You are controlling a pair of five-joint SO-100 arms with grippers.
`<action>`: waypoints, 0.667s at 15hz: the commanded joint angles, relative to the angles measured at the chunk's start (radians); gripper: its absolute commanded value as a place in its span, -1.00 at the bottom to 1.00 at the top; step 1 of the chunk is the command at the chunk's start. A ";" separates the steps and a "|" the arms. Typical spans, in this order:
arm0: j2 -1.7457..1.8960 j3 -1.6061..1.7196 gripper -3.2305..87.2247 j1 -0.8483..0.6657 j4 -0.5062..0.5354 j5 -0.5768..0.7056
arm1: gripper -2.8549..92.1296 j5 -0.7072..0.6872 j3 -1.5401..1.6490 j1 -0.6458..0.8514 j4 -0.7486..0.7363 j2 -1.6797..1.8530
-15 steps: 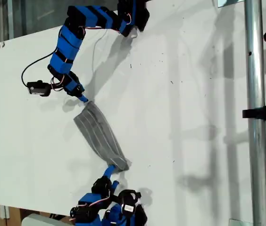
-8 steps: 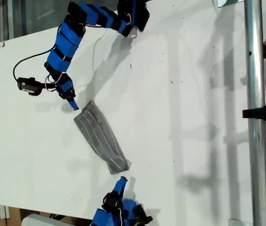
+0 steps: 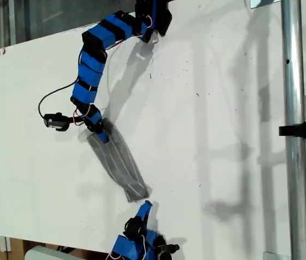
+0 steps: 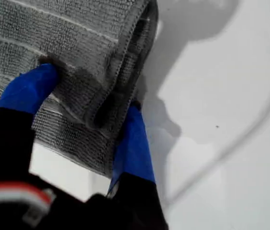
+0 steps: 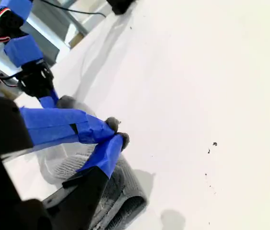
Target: Grasp corners of a towel and fold twice.
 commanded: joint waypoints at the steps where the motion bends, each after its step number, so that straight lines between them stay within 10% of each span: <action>1: 0.006 -0.006 -0.94 -0.008 0.005 0.006 | -0.74 0.006 -0.058 -0.041 -0.018 0.049; 10: 0.006 0.018 -0.94 0.005 0.003 0.021 | -0.94 0.264 0.772 -0.083 0.919 1.086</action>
